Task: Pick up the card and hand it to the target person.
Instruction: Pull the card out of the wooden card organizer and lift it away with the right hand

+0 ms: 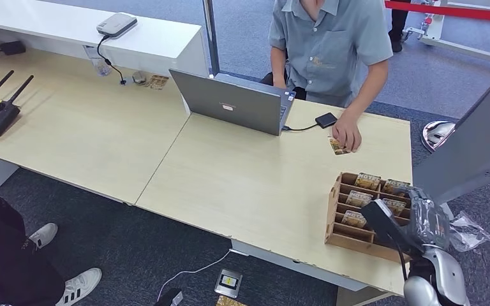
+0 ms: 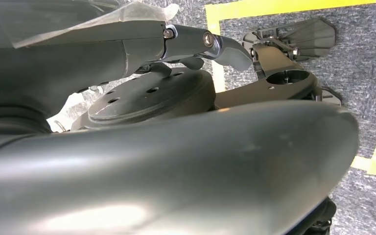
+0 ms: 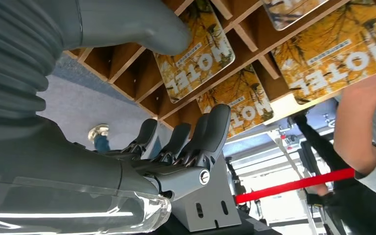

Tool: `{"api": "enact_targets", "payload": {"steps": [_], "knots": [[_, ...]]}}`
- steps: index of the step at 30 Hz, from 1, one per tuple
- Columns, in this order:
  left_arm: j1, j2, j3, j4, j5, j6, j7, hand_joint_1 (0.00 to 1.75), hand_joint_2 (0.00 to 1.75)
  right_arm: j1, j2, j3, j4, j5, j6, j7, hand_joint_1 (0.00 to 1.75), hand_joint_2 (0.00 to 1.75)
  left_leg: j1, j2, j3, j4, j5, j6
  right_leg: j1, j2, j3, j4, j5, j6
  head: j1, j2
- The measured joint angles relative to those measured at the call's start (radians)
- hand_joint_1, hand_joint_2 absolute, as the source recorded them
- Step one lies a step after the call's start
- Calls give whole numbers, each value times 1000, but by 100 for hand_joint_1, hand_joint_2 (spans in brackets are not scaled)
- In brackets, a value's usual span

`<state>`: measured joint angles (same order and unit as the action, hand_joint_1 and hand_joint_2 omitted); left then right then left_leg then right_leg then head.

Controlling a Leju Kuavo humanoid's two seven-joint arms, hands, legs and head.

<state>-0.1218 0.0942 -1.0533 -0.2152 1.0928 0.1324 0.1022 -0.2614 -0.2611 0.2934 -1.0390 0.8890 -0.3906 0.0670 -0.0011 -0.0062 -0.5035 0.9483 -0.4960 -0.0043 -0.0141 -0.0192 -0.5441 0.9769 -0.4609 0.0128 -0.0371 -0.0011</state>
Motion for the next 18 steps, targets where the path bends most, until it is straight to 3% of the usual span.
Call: {"api": "enact_targets", "payload": {"steps": [18], "knots": [[0, 0, 0, 0, -2, -6, 1, 0, 0, -1, -22, -2, 0, 30, 5, 7, 118, 175, 0, 0, 0, 0, 0, 0, 0, 0, 0, 0, 0, 0, 0, 0]]}}
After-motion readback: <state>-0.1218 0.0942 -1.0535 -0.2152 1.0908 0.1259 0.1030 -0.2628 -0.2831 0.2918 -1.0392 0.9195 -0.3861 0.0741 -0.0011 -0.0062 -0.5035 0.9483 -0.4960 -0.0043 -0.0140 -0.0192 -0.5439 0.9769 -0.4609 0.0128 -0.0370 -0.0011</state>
